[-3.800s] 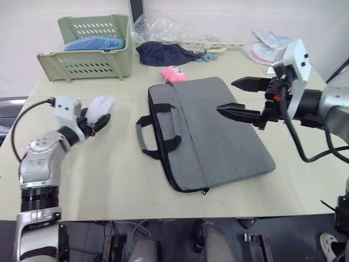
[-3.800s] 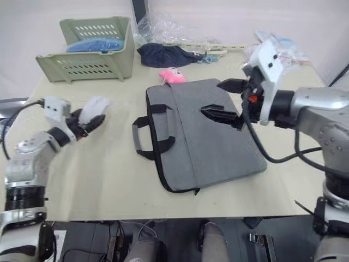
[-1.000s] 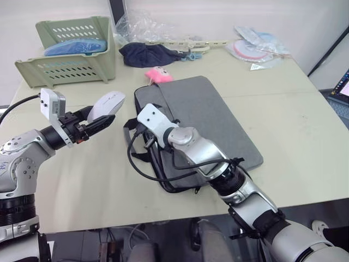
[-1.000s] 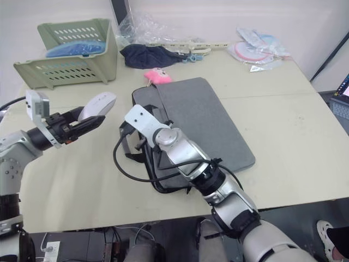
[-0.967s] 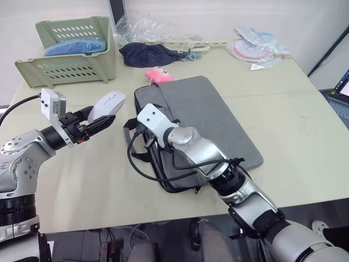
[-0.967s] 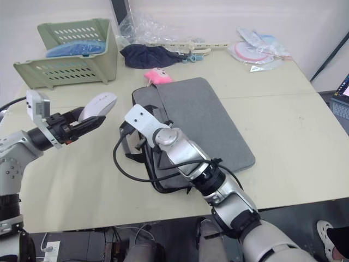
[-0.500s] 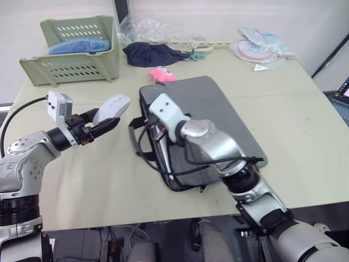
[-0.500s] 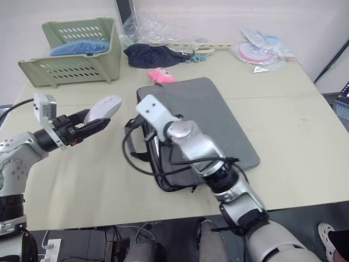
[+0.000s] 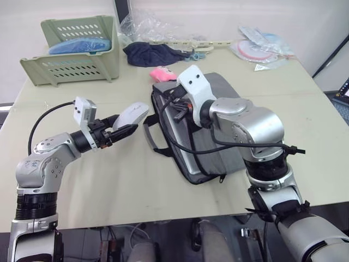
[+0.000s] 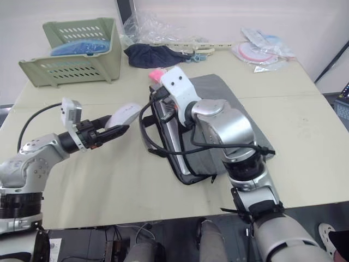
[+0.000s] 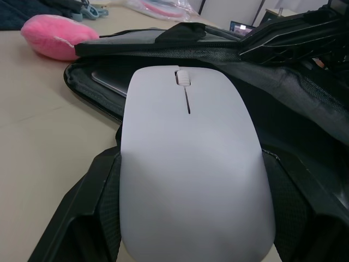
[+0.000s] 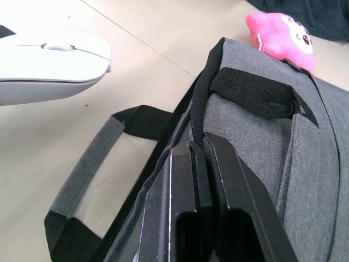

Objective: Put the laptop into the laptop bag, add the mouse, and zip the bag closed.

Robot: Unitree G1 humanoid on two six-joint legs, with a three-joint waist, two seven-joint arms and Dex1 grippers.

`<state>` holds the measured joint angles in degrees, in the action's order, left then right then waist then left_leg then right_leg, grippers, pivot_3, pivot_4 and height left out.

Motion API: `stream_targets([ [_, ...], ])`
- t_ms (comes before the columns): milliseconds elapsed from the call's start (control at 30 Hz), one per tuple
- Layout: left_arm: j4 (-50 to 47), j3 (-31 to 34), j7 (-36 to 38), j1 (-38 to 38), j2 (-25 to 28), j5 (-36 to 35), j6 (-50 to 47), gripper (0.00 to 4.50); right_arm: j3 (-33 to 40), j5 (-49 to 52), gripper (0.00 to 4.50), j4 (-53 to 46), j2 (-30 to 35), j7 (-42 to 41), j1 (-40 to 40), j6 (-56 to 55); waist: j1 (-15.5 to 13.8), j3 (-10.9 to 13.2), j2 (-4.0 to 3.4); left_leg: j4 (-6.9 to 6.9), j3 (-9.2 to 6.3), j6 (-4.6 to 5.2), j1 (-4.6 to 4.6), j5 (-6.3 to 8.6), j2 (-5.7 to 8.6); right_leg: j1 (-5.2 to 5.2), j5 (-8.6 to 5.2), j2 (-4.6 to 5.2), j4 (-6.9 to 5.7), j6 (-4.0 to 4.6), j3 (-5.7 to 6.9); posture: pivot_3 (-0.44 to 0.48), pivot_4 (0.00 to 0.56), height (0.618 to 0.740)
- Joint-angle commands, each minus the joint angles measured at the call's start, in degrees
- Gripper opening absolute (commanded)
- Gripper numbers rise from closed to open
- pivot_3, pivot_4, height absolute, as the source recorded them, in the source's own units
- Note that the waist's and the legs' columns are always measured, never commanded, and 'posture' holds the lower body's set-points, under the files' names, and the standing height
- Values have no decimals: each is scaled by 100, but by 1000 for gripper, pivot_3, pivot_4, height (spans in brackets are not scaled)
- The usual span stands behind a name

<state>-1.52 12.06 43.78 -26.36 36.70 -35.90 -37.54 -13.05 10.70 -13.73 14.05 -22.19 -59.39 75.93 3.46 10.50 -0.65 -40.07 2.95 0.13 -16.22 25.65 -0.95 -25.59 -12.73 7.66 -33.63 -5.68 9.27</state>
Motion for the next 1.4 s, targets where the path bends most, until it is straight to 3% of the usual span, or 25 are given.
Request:
stream_targets([
  [33, 14, -154, 51, -234, -120, 99, 172, 2856, 237, 107, 103, -243, 115, -70, -408, -27, 0, 0, 0, 0, 1, 0, 0, 0, 0, 0, 0, 0, 0, 0, 0, 0, 150, 740],
  [433, 567, -752, 322, -631, -659, 502, 603, 2856, 347, 391, 103, -259, 442, -130, -826, 140, 5, 0, 0, 0, 5, 0, 0, 0, 0, -1, 0, 0, 0, 0, 0, 0, 150, 740],
  [833, 2662, -1725, 994, -1903, -1681, 1569, 2016, 2856, 286, 560, 103, -528, 191, -33, -736, 396, 1, 0, 0, -2, 6, 2, -1, 0, 3, -1, 1, 0, 2, -2, 5, 0, 150, 740],
  [1400, 5091, -1965, 1396, -2763, -2430, 2534, 3489, 2856, 192, 524, 103, -532, 378, -85, -983, 399, -16, 0, 1, -7, 6, 6, -3, -1, 3, 0, 2, 4, -1, -3, 3, 0, 150, 740],
])
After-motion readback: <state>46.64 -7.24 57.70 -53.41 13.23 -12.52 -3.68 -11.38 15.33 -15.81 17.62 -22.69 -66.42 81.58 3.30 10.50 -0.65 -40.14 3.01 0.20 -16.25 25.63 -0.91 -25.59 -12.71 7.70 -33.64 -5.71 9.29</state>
